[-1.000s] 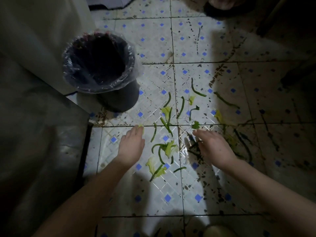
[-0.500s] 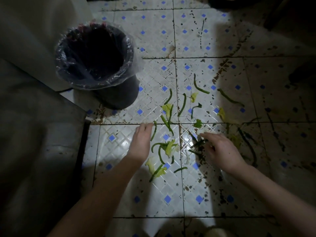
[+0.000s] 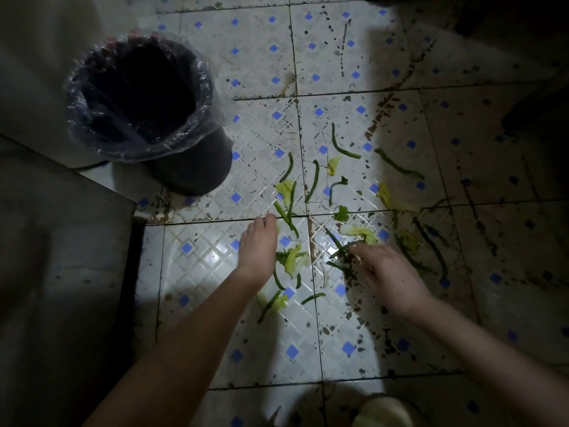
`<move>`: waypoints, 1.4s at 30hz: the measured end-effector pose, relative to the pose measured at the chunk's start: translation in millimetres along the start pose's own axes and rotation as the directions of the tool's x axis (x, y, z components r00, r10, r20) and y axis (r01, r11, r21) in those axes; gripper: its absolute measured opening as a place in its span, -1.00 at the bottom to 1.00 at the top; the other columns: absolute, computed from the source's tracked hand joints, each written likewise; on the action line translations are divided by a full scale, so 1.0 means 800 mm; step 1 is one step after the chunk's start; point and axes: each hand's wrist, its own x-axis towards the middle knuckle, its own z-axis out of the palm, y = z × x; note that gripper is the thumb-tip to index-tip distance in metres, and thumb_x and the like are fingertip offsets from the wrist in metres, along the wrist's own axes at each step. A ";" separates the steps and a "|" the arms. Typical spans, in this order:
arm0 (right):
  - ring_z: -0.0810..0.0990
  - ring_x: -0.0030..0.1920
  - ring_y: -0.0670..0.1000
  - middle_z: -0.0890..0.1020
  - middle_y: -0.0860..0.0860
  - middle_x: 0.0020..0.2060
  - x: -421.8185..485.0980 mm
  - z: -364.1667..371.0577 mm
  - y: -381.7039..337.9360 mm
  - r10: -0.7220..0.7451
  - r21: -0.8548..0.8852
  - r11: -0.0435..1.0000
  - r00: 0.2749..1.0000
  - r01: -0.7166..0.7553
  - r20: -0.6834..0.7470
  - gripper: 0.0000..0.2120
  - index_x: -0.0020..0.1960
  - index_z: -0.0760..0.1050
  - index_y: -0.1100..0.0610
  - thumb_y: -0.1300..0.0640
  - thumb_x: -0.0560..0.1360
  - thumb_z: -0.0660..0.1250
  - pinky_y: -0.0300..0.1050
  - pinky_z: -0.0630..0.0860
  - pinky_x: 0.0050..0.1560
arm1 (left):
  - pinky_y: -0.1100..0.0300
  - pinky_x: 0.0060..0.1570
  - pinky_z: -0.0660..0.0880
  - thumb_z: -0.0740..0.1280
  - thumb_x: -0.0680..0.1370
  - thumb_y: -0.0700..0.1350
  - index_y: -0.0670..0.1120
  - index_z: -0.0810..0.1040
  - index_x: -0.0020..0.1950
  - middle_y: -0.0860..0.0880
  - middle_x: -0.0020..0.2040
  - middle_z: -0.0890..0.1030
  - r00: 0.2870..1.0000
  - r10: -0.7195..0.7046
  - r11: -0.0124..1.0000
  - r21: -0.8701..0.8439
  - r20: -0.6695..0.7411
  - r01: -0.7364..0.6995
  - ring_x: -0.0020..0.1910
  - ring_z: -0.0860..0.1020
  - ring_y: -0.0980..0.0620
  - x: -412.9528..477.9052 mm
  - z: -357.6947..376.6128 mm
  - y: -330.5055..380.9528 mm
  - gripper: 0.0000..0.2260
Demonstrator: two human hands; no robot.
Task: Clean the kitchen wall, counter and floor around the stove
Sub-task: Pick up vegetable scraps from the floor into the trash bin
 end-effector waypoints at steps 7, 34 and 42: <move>0.47 0.23 -0.01 0.55 -0.04 0.24 -0.003 0.001 0.009 0.008 0.002 1.000 1.000 -0.008 -0.008 -0.58 0.35 0.41 -0.01 0.27 0.53 0.25 -0.06 0.40 0.22 | 0.08 0.17 0.35 0.22 0.48 -0.39 -0.12 0.27 0.36 -0.11 0.19 0.48 1.000 0.003 0.999 -0.032 -0.029 -0.004 0.17 0.46 -0.08 -0.008 -0.001 -0.007 -0.52; 0.51 0.12 0.06 0.60 -0.04 0.13 0.002 0.012 -0.027 -0.132 -0.051 0.990 0.990 0.134 0.046 -0.65 0.25 0.48 0.00 0.25 0.51 0.23 -0.05 0.43 0.13 | 0.14 -0.12 0.23 0.24 0.57 -0.24 -0.05 0.33 -0.01 -0.01 -0.09 0.52 0.990 0.130 0.987 0.084 0.060 -0.134 -0.09 0.47 -0.05 -0.052 -0.023 -0.038 -0.88; 0.53 0.03 0.12 0.61 0.00 0.03 0.035 0.038 -0.075 -0.237 -0.032 0.970 0.967 0.241 0.093 -0.69 0.19 0.49 0.06 0.28 0.48 0.23 -0.12 0.36 -0.08 | 0.14 -0.10 0.24 0.19 0.63 -0.08 -0.08 0.34 -0.06 0.02 -0.24 0.42 0.999 -0.026 0.998 -0.062 0.025 0.027 -0.23 0.35 -0.01 -0.088 -0.041 -0.070 -0.89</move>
